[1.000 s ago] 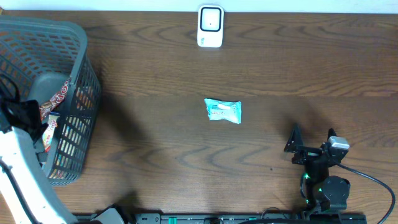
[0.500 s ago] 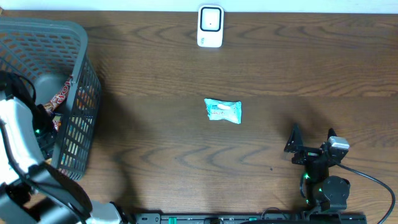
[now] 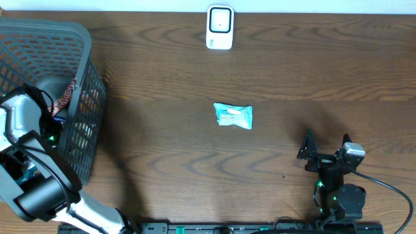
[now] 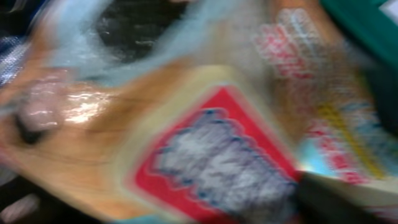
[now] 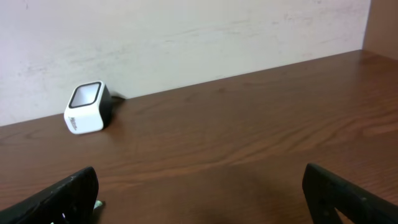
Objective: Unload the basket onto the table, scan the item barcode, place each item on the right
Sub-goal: 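Reach the left gripper into the basket and grasp the yellow snack bag, then carry the yellow bag out and drop it beside the green pack, then reach the left gripper into the basket and grasp the orange candy bar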
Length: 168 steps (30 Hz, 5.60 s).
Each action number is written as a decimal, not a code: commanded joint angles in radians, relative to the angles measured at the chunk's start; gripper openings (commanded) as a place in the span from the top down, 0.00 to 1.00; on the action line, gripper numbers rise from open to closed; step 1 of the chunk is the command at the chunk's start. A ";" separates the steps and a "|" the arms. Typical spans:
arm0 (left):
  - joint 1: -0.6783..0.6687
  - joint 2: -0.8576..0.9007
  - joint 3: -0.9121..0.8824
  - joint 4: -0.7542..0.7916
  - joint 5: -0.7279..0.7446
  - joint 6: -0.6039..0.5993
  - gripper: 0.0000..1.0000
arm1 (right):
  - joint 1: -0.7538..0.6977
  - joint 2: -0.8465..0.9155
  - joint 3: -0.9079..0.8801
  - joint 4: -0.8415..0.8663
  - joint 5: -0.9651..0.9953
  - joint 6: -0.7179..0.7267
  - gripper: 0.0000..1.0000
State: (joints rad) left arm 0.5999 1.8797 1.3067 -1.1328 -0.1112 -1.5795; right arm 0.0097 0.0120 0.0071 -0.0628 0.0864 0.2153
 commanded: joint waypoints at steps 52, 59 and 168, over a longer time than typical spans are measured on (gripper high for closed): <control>-0.537 -0.878 0.099 0.336 0.431 0.958 0.93 | -0.004 -0.005 -0.002 -0.002 0.009 -0.014 0.01; -0.738 -0.692 0.099 0.263 0.274 0.993 0.93 | -0.004 -0.005 -0.002 -0.002 0.009 -0.014 0.01; -0.014 0.000 0.204 0.375 0.104 0.721 0.02 | -0.004 -0.005 -0.002 -0.002 0.009 -0.014 0.01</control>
State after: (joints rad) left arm 0.5819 1.8282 1.5158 -0.7822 -0.0029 -0.8429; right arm 0.0097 0.0120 0.0071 -0.0628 0.0864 0.2153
